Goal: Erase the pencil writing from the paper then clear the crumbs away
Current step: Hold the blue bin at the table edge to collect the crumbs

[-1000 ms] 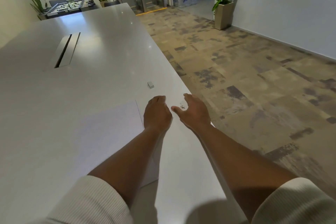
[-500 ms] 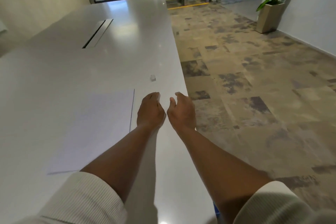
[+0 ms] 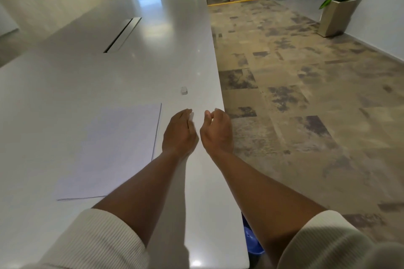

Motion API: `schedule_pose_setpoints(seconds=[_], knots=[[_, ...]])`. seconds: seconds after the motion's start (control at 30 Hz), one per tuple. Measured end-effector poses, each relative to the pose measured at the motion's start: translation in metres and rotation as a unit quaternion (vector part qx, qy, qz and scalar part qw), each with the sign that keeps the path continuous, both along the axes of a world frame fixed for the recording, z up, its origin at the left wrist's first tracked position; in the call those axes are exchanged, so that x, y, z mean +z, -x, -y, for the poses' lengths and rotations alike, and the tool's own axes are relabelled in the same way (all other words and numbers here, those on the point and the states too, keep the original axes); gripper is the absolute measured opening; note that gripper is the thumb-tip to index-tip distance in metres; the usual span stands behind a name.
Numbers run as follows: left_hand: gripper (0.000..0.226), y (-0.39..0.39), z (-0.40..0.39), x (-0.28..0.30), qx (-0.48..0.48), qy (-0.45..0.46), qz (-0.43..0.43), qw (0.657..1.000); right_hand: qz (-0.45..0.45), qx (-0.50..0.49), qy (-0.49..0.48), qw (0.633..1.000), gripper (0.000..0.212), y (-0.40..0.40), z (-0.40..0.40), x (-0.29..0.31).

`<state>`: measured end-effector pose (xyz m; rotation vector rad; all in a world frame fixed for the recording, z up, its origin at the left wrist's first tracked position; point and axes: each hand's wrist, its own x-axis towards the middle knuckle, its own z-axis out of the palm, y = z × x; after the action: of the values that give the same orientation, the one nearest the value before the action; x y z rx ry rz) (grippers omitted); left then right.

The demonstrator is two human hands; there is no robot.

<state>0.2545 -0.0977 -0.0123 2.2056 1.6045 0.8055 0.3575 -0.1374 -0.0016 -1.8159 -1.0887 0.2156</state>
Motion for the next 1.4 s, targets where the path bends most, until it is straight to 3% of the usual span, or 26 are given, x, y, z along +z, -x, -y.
schedule_pose_setpoints(seconds=[0.23,0.43,0.7,0.93,1.1,1.23,1.4], knots=[[0.043,-0.002,-0.001,-0.001,0.002,-0.015,0.016,1.0,-0.023,0.007,-0.004,1.0,0.032,-0.01,0.005,0.0],[0.041,-0.031,0.011,0.023,-0.039,-0.035,0.021,0.998,0.044,-0.006,0.018,0.999,0.028,-0.068,0.031,0.0],[0.041,-0.106,0.056,0.045,-0.111,-0.087,-0.018,0.99,0.135,0.033,0.092,0.986,0.045,-0.143,0.07,-0.009],[0.052,-0.155,0.104,0.036,-0.075,-0.049,-0.114,0.989,0.239,0.137,0.17,0.946,0.062,-0.212,0.112,-0.014],[0.055,-0.183,0.14,0.02,-0.066,-0.002,-0.192,0.979,0.262,0.185,0.238,0.917,0.065,-0.246,0.142,-0.023],[0.056,-0.197,0.158,-0.006,-0.068,0.035,-0.187,0.979,0.223,0.192,0.265,0.918,0.065,-0.255,0.161,-0.046],[0.054,-0.201,0.173,-0.072,-0.056,0.107,-0.131,0.984,0.025,0.117,0.319,0.94,0.052,-0.254,0.175,-0.108]])
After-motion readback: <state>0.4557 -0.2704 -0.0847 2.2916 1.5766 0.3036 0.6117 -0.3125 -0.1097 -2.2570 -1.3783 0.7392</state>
